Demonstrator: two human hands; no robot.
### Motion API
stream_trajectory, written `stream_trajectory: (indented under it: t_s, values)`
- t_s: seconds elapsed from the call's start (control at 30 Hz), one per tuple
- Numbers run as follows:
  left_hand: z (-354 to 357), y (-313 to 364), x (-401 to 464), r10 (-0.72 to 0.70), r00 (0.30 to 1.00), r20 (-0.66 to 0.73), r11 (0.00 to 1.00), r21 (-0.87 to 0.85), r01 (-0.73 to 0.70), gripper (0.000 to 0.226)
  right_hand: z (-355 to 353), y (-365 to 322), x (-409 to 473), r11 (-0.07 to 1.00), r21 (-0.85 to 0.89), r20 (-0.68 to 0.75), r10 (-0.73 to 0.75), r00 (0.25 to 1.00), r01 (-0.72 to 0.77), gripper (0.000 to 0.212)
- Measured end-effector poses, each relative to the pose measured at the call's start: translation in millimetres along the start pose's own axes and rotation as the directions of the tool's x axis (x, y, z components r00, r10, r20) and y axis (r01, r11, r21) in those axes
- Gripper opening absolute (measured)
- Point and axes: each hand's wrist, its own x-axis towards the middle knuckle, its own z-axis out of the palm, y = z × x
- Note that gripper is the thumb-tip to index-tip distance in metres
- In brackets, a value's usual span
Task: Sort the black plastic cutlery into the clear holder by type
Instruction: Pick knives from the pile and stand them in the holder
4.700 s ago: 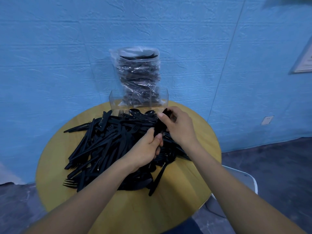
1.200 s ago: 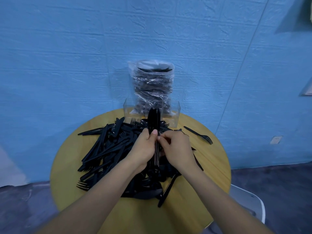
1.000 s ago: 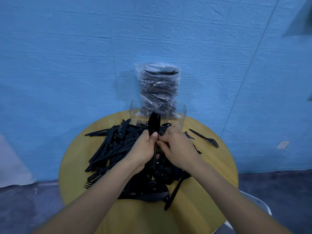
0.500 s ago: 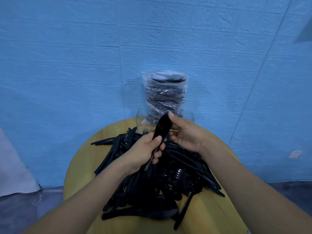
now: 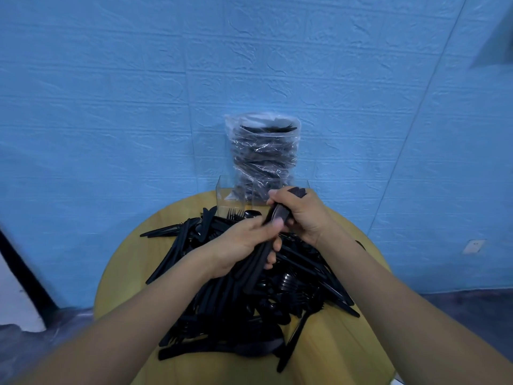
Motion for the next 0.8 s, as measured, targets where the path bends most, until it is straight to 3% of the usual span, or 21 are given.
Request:
stream_trajectory:
  t_s: [0.07,0.13,0.2,0.23,0.3,0.4,0.5,0.67,0.8]
  values:
    - [-1,0,-1,0.088,0.992,-0.088,0.919,0.391,-0.047,0.019,-3,1,1,1.000,-0.015,-0.089,-0.022,0.996,0.021,0.028]
    - [-1,-5,-2,0.214,0.964,-0.158,0.649,0.760,-0.019,0.023,-4,3,3,1.000,0.001,-0.168,-0.029,0.985,0.030,0.026]
    - [3,-10,-3,0.349,0.914,-0.207,0.363,0.929,0.072,0.022,-1,5,4,0.999,0.039,-0.236,-0.002,0.972,0.011,0.025]
    - [3,-13,-2,0.410,0.888,-0.209,0.304,0.949,0.083,0.022,0,7,5,0.999,0.052,-0.261,0.013,0.965,0.000,0.025]
    - [0,-14,1,0.438,0.884,-0.164,0.313,0.950,0.022,0.020,3,6,7,0.997,0.071,-0.267,0.035,0.963,-0.017,0.023]
    - [-15,-6,2,0.367,0.929,-0.055,0.447,0.886,-0.124,0.006,1,4,9,0.995,0.085,-0.148,0.059,0.987,-0.047,0.022]
    - [-34,-1,7,0.323,0.945,0.053,0.489,0.846,-0.215,0.018,-3,4,17,0.998,0.027,-0.069,0.059,0.996,-0.057,0.018]
    - [-64,6,40,0.266,0.961,0.074,0.527,0.824,-0.209,0.016,0,-5,46,0.980,-0.200,-0.185,-0.021,0.982,-0.017,0.015]
    - [-88,27,74,0.296,0.952,0.075,0.492,0.842,-0.219,0.009,-2,-13,80,0.977,-0.212,-0.282,-0.088,0.955,0.028,0.028]
